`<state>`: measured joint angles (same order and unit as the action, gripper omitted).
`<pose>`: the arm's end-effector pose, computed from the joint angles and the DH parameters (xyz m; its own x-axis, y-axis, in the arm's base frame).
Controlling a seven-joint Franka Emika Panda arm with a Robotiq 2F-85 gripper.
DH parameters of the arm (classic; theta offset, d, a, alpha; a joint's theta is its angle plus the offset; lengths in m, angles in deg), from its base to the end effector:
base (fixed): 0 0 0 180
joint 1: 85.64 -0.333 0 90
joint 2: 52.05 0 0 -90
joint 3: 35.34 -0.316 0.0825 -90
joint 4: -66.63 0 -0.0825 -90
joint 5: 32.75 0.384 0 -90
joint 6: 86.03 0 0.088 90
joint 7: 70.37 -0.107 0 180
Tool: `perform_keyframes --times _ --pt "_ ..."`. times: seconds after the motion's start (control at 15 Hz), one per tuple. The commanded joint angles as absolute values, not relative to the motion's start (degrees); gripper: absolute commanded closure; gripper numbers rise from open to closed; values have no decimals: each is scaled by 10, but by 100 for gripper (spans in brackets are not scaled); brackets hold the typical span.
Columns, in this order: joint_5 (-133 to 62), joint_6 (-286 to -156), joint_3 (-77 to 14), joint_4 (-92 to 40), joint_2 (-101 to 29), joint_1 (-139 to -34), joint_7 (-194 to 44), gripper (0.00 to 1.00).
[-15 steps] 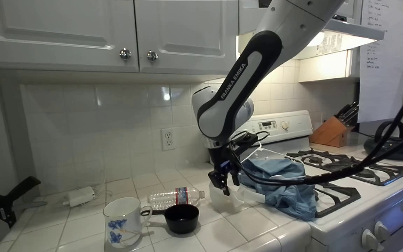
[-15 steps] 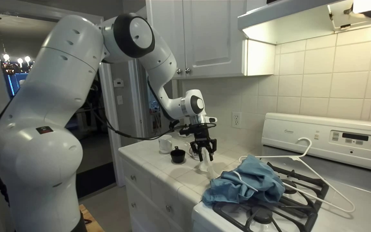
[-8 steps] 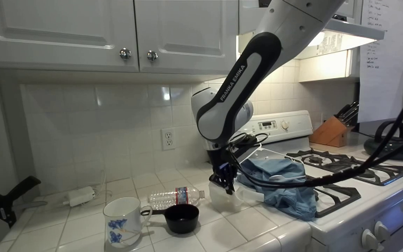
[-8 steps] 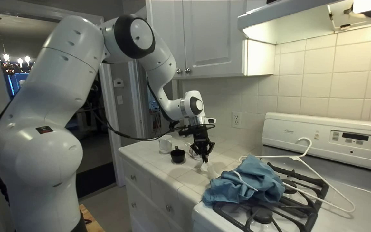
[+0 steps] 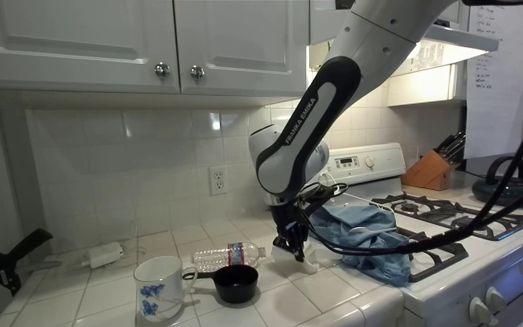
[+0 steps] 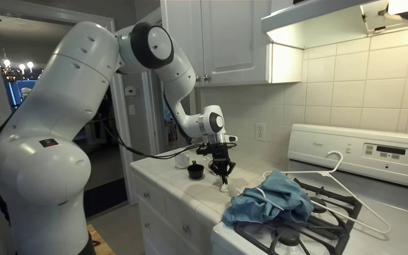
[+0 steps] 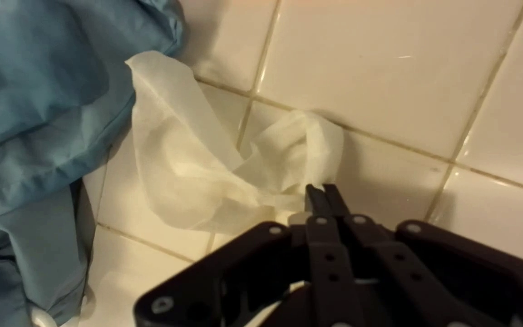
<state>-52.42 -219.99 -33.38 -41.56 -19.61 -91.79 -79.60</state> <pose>0.6209 0.0409 0.1953 0.9821 0.1551 -0.1069 0.1776 -0.9515 0.2512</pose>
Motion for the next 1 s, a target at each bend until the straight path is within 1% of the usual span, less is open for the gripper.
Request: perform_keyframes --times 0.0,0.13,0.33,0.67,0.93 --pt "-499 -2216 -337 -412 -172 -911 -779 100" --pt "-486 -2206 -341 -408 -167 -909 -775 100" --pt "-467 -2193 -359 -433 -197 -914 -750 100" --pt "-398 -2163 -418 -487 -243 -905 -668 100" --pt "-369 -2124 -412 -538 -286 -905 -696 100"
